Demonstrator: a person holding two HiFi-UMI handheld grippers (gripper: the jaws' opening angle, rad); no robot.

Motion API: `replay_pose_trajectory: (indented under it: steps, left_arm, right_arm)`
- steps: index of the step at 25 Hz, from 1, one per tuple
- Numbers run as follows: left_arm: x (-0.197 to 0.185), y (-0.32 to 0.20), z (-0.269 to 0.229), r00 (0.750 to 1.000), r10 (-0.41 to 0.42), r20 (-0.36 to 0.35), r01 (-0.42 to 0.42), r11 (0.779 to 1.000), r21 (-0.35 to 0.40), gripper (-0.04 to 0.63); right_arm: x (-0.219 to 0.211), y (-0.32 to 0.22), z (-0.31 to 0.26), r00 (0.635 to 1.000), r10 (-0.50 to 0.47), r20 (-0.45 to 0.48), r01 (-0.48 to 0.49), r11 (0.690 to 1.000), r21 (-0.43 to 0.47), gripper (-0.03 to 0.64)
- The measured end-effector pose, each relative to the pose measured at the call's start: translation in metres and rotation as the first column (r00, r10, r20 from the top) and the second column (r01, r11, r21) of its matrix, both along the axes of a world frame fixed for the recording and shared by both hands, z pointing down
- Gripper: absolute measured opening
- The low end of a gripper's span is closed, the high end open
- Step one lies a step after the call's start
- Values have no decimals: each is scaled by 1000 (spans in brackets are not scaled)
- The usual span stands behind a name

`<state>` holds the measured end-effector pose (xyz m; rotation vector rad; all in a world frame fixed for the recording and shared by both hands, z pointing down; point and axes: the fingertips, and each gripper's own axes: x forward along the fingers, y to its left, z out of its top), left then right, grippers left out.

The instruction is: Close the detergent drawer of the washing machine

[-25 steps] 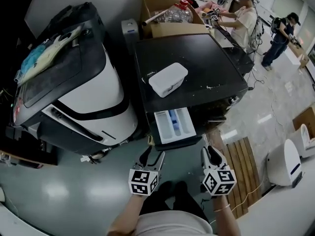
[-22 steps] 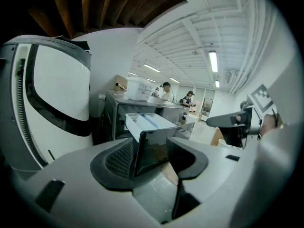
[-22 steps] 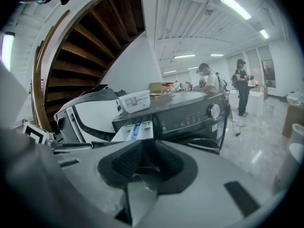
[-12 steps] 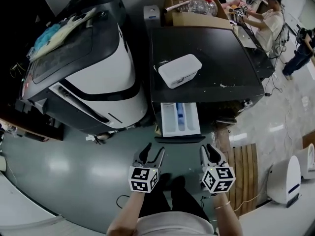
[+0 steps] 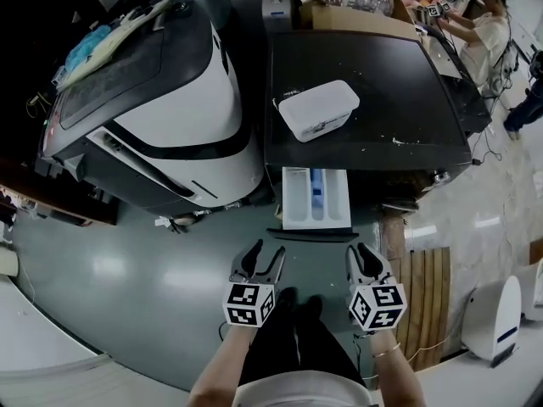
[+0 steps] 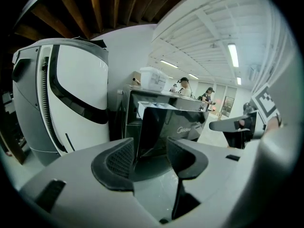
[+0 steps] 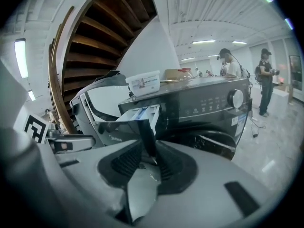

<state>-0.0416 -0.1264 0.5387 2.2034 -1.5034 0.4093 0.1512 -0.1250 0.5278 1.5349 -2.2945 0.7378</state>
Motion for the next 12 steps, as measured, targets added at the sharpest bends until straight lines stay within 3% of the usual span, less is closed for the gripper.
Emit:
replay_pose_trajectory:
  steps: [12]
  left_arm:
    - [-4, -8, 21, 1000, -23, -18, 22, 1000, -13, 195]
  right_arm:
    - [0, -7, 27, 999, -14, -47, 13, 1000, -28, 78]
